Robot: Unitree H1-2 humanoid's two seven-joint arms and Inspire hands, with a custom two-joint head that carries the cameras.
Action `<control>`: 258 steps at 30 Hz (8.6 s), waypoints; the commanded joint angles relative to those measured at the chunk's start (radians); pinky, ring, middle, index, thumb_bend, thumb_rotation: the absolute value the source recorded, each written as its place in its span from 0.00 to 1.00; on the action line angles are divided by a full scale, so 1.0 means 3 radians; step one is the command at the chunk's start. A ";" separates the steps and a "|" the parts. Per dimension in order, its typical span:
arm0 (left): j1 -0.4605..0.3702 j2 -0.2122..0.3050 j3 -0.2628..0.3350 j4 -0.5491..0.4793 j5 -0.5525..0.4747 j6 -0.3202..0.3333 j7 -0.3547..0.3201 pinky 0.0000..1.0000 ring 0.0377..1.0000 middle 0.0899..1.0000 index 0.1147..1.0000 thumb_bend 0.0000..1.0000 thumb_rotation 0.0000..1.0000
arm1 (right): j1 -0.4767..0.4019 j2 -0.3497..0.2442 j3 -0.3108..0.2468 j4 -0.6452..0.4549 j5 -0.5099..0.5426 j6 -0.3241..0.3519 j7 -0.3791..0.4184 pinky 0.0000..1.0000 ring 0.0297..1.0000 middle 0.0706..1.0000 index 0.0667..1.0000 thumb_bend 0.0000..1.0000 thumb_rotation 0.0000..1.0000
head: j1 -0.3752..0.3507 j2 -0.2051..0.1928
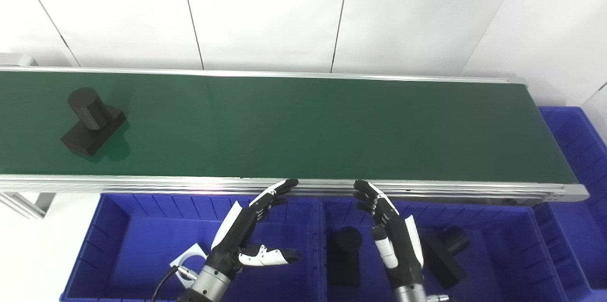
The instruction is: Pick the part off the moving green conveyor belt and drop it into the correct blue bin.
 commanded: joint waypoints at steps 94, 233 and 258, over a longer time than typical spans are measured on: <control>-0.0322 -0.0083 -0.0621 0.0848 0.0051 -0.0141 0.0732 0.79 0.85 0.86 0.79 0.82 1.00 | -0.0576 -0.0037 -0.0263 -0.0199 0.0138 -0.0105 0.0407 0.80 0.82 0.86 0.82 0.84 0.94 | 0.0626 -0.1123; -0.0322 -0.0300 -0.0967 0.0771 0.0098 -0.0141 0.1052 0.78 0.86 0.86 0.80 0.82 0.93 | -0.3584 0.0387 0.0334 0.3491 -0.1166 0.0306 0.0025 0.30 0.34 0.39 0.47 0.53 0.00 | 0.0851 -0.1093; -0.0406 -0.0351 -0.0963 0.0860 0.0087 -0.0141 0.1157 0.80 0.87 0.87 0.81 0.87 0.98 | -0.2705 -0.0281 -0.0067 0.1089 -0.0907 0.0242 0.0645 0.35 0.38 0.40 0.47 0.53 0.00 | 0.0306 -0.0973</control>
